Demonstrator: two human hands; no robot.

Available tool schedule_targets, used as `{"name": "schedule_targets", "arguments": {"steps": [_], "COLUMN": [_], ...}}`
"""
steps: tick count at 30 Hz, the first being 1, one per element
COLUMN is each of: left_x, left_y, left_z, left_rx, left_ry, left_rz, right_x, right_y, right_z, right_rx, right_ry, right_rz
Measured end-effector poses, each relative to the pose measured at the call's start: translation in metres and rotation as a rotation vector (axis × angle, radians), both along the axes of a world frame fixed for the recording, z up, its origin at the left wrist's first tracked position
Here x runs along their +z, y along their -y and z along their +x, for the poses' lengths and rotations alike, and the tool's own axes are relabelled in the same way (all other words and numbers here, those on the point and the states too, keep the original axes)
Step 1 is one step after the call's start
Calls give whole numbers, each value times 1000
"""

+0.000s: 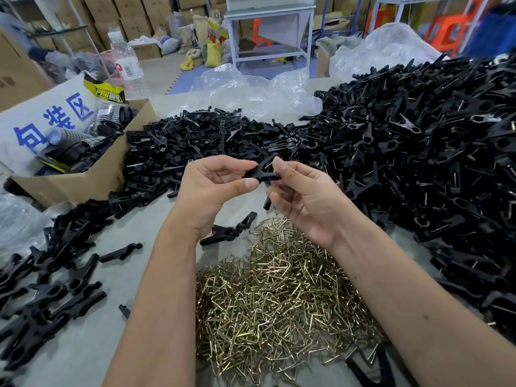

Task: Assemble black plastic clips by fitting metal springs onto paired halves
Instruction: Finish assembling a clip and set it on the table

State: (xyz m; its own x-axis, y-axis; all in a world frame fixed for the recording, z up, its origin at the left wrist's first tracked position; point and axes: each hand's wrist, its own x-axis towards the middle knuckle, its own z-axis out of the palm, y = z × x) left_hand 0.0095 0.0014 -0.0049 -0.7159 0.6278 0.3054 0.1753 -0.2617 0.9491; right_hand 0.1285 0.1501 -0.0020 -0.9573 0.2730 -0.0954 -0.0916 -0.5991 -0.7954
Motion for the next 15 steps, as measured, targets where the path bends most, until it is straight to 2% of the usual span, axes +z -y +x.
{"name": "schedule_targets", "arguments": {"steps": [7, 15], "left_x": [3, 1], "left_y": [8, 5], "left_z": [-1, -1], "left_rx": [-52, 2], "left_ry": [49, -53], "left_rz": [-5, -84], "right_x": [-3, -6], "right_y": [-5, -10], "right_z": [5, 3], "right_rx": [296, 405], "right_ry": [-72, -99], "right_rz": [-88, -415]}}
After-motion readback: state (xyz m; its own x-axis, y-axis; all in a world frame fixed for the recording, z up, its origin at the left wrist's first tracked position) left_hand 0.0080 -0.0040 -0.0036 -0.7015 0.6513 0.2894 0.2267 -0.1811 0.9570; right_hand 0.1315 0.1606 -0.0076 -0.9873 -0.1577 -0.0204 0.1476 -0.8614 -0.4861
